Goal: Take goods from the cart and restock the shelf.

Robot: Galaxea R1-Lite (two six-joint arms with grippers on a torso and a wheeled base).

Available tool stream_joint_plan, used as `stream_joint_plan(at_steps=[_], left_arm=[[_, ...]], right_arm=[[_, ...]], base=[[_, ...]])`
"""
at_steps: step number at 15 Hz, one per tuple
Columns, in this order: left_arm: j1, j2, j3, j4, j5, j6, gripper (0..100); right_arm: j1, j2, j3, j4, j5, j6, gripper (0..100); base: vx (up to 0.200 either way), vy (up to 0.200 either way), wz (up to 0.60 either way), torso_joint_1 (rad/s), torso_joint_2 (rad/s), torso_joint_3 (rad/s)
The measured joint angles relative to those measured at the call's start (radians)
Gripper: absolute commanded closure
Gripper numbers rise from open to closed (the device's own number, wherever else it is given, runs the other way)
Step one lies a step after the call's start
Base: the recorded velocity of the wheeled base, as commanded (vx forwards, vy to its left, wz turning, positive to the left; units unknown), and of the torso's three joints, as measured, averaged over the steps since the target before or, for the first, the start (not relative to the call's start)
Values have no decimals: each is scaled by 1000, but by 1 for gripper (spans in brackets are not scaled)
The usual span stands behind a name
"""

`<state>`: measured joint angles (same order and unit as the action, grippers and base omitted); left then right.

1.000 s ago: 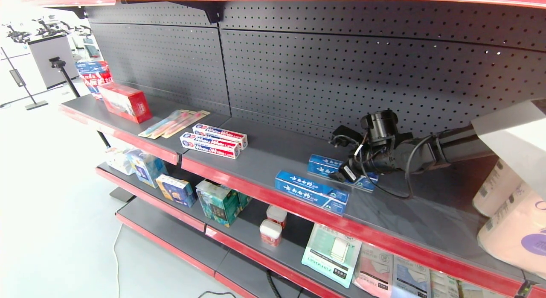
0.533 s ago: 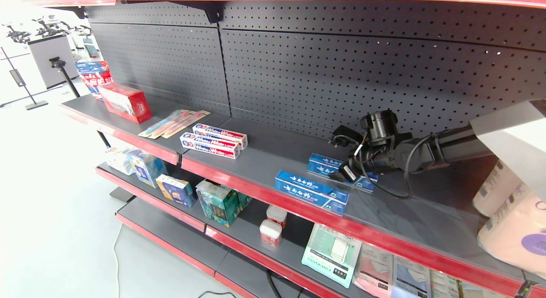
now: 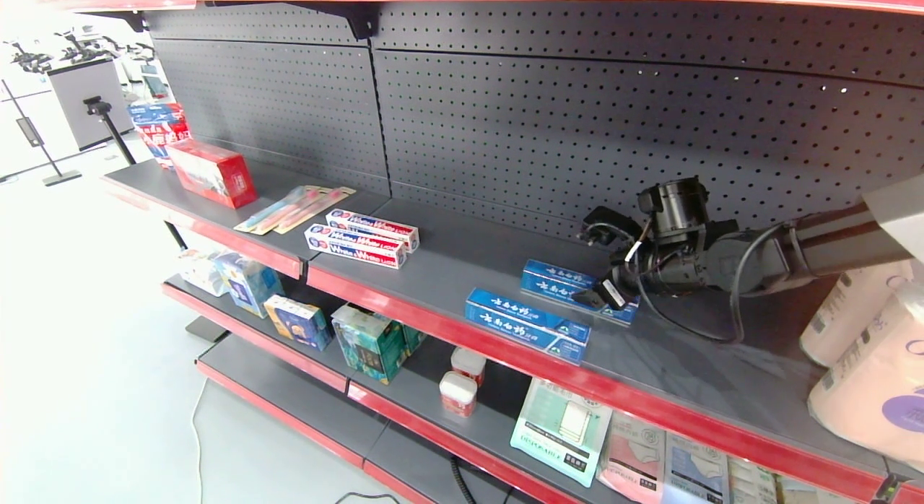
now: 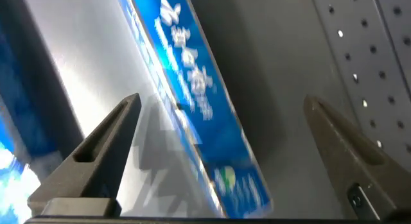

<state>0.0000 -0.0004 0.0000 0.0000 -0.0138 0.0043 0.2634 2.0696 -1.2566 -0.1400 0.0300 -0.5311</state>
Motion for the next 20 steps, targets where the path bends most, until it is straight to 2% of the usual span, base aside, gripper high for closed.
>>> stream_joint_plan(at_steps=[5,11,20], left_arm=[[0,0,0,0,0,0,0],[0,0,0,0,0,0,0],[0,0,0,0,0,0,0]], right_arm=[[-39,-101,108,-31,-40,13,0],[-73,-177,164,-34,-65,50,0],[-69,-360,304,-41,-67,99,0]], base=[[0,0,0,0,0,0],[0,0,0,0,0,0],[0,0,0,0,0,0]])
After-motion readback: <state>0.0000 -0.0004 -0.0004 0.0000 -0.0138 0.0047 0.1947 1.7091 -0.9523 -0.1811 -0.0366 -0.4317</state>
